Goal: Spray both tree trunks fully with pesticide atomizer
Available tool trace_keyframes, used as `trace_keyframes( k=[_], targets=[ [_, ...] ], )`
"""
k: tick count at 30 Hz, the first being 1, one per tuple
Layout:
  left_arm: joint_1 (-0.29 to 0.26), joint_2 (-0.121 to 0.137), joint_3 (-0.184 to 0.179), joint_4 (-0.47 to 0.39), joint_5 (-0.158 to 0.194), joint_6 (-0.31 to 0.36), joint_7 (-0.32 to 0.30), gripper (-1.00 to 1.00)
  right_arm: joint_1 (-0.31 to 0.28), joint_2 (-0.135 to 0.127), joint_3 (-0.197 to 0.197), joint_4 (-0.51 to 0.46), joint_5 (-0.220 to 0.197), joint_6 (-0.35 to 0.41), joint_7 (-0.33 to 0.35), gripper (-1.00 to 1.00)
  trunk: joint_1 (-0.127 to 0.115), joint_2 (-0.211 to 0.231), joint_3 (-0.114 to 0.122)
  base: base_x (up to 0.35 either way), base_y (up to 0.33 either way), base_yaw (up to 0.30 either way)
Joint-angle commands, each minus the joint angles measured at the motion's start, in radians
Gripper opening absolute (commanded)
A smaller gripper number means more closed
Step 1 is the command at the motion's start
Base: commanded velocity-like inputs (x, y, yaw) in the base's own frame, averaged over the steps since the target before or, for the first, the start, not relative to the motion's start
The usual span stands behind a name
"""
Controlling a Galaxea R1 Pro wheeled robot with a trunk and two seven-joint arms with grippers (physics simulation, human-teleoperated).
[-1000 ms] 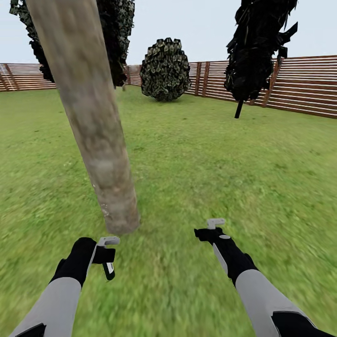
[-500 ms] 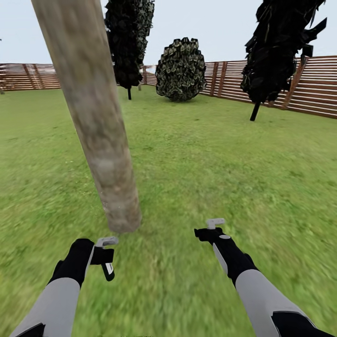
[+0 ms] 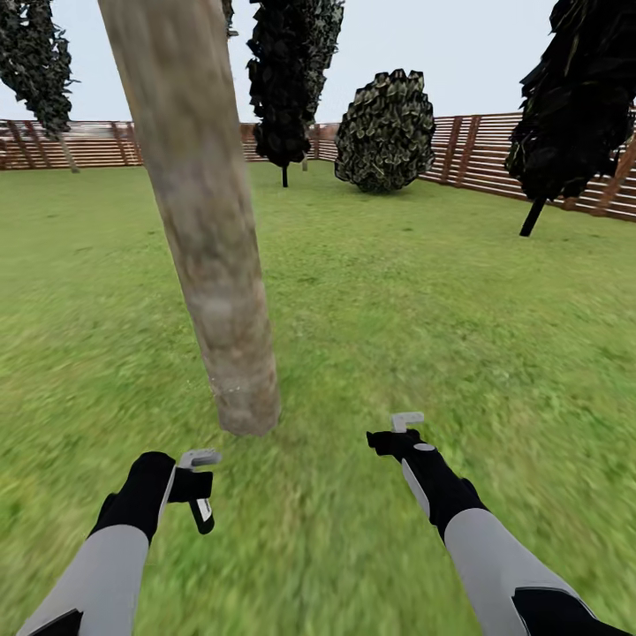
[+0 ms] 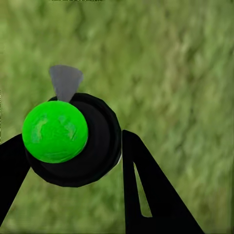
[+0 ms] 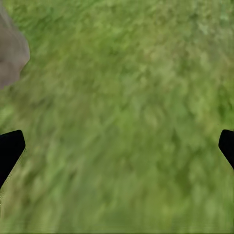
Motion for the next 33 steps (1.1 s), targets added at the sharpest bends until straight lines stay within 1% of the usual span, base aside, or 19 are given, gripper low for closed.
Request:
trace_keyframes(
  k=[1, 5, 6, 8, 10, 15, 18, 20, 21, 22, 23, 24, 26, 29, 30, 33],
  targets=[
    [0.0, -0.001, 0.006, 0.0, -0.011, 0.002, -0.009, -1.0, 0.0, 0.001, -0.005, -0.002, 0.01, 0.006, 0.004, 1.0, 0.0, 0.0, -0.001, 0.23, -0.074, 0.278],
    [0.0, 0.001, 0.01, 0.001, -0.011, 0.003, -0.009, -1.0, 0.0, 0.001, -0.005, -0.002, 0.01, 0.006, 0.004, 1.0, 0.0, 0.0, -0.001, 0.228, 0.095, 0.278],
    [0.0, 0.001, 0.015, 0.001, -0.011, 0.003, -0.009, -1.0, 0.0, 0.001, -0.005, -0.002, 0.01, 0.006, 0.004, 1.0, 0.0, 0.0, -0.001, 0.202, 0.22, 0.277],
    [0.0, 0.001, 0.039, 0.002, -0.01, 0.002, -0.009, -1.0, 0.0, 0.001, -0.005, -0.002, 0.01, 0.006, 0.004, 1.0, 0.0, 0.0, -0.001, 0.185, 0.224, 0.264],
    [0.0, 0.0, 0.046, 0.002, -0.01, 0.002, -0.009, -1.0, 0.0, 0.001, -0.005, -0.002, 0.01, 0.007, 0.004, 1.0, 0.0, 0.0, -0.001, 0.102, 0.116, 0.19],
    [0.01, -0.002, 0.047, -0.004, -0.01, 0.001, -0.009, -1.0, 0.0, -0.005, -0.007, -0.007, 0.013, 0.007, -0.002, 1.0, 0.0, 0.0, -0.001, 0.018, 0.021, 0.041],
    [0.01, -0.007, 0.036, -0.012, -0.011, 0.001, -0.009, -1.0, 0.0, -0.005, -0.007, -0.01, 0.014, 0.007, -0.006, 1.0, 0.0, 0.0, -0.001, 0.001, 0.001, 0.002],
    [-0.002, -0.027, -0.06, -0.028, -0.01, 0.023, -0.017, -1.0, 0.0, -0.001, -0.01, -0.023, 0.009, 0.007, -0.003, 1.0, 0.0, 0.0, -0.001, 0.0, 0.0, 0.0],
    [-0.002, -0.038, -0.091, -0.056, -0.009, 0.054, -0.019, -1.0, 0.0, 0.0, -0.01, -0.023, 0.008, 0.006, -0.003, 1.0, 0.0, 0.0, -0.001, 0.0, 0.0, 0.0],
    [0.006, -0.068, -0.167, -0.086, -0.009, 0.079, -0.019, -1.0, 0.0, 0.001, -0.01, -0.027, 0.007, 0.006, -0.002, 1.0, 0.0, 0.0, -0.001, 0.0, 0.0, 0.0],
    [0.008, -0.078, -0.197, -0.103, -0.009, 0.084, -0.018, -1.0, 0.0, 0.0, -0.012, -0.045, 0.007, 0.007, -0.001, 1.0, 0.0, 0.0, -0.001, 0.0, 0.0, 0.0],
    [0.01, -0.083, -0.216, -0.132, -0.009, 0.088, -0.016, -1.0, 0.0, -0.003, -0.012, -0.075, 0.007, 0.007, 0.0, 1.0, 0.0, 0.0, -0.001, -0.114, 0.005, 0.0],
    [0.01, -0.084, -0.217, -0.163, -0.008, 0.09, -0.016, -1.0, 0.0, -0.005, -0.012, -0.097, 0.007, 0.007, 0.001, 1.0, 0.0, 0.0, -0.001, -0.238, 0.04, 0.0],
    [0.011, -0.085, -0.183, -0.183, -0.008, 0.091, -0.015, -1.0, 0.0, -0.007, -0.011, -0.107, 0.008, 0.007, 0.001, 1.0, 0.0, 0.0, -0.001, -0.307, 0.064, 0.0],
    [0.011, -0.085, -0.177, -0.184, -0.008, 0.092, -0.015, -1.0, 0.0, -0.007, -0.011, -0.107, 0.009, 0.007, 0.001, 1.0, 0.0, 0.0, -0.001, -0.324, 0.07, 0.0],
    [0.01, -0.088, -0.173, -0.187, -0.007, 0.093, -0.014, -1.0, 0.0, -0.007, -0.01, -0.107, 0.008, 0.007, 0.001, 1.0, 0.0, 0.0, -0.001, -0.248, 0.052, 0.0]
  ],
)
